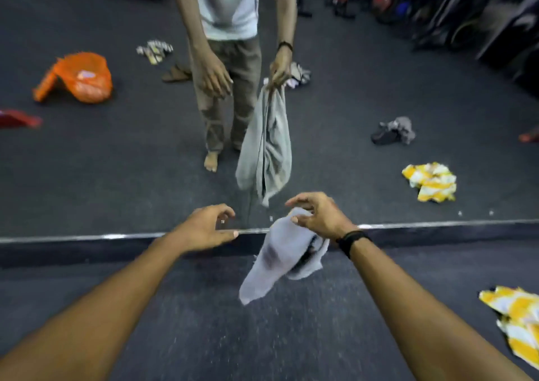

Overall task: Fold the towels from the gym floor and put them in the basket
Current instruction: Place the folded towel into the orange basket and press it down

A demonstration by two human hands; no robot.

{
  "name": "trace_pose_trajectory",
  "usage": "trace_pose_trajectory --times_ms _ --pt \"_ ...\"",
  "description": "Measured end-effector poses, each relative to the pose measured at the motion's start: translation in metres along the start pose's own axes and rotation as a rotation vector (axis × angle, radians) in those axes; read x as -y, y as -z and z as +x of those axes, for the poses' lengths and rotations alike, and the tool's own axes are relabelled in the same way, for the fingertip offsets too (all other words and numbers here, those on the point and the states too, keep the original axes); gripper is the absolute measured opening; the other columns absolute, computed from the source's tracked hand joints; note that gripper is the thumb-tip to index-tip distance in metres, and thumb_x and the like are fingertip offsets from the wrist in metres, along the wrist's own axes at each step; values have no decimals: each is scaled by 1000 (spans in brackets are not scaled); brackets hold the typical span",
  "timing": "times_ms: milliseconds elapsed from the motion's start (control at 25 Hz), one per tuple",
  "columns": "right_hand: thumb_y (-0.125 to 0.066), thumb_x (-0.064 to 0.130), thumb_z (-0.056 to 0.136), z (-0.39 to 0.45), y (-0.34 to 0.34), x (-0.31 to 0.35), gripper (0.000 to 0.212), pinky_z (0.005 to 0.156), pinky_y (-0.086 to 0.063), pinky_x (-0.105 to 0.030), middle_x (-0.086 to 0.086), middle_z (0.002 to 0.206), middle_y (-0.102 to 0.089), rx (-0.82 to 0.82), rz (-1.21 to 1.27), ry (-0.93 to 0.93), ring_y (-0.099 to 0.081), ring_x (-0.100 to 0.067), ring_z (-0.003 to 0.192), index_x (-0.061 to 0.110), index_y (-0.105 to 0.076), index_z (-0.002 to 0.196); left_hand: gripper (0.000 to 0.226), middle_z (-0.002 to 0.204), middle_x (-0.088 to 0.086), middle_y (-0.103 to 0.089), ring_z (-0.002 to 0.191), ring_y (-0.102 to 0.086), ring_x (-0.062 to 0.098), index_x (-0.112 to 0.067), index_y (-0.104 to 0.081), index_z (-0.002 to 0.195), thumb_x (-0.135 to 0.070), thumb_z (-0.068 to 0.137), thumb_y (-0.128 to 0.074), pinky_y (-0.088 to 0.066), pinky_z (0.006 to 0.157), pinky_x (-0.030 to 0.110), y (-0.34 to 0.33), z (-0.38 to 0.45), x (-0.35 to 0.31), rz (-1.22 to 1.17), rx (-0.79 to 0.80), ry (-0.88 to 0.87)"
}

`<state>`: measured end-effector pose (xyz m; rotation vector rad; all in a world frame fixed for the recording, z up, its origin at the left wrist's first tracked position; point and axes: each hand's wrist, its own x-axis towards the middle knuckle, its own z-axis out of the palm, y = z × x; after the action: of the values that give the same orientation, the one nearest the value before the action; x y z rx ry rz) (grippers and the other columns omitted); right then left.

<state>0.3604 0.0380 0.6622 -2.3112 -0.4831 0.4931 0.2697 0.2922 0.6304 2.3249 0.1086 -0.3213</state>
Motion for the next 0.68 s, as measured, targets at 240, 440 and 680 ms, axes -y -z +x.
trace_pose_trajectory --times_ms 240,440,680 --pt "-71 15 80 -29 109 180 26 84 -48 -30 -1 97 -65 -101 -438 284 -60 -21 100 23 -68 105 45 118 -2 -62 111 -57 11 -17 -58 121 -34 82 -72 -41 91 20 147 -88 -80 102 -303 -122" --pt "-61 11 86 -53 131 277 18 81 -44 -30 -3 108 -68 -168 -633 585 -60 -25 105 20 -68 100 46 115 -6 -60 108 -55 7 -20 -57 121 -34 80 -74 -39 94 19 211 -187 -99 150 -536 -51" --pt "-60 13 85 -95 94 355 21 90 -46 -39 0 117 -64 -106 -586 855 -55 -25 112 26 -66 100 36 104 -4 -62 97 -57 10 -26 -58 109 -30 79 -76 -37 78 12 226 -332 -102 188 -797 143"
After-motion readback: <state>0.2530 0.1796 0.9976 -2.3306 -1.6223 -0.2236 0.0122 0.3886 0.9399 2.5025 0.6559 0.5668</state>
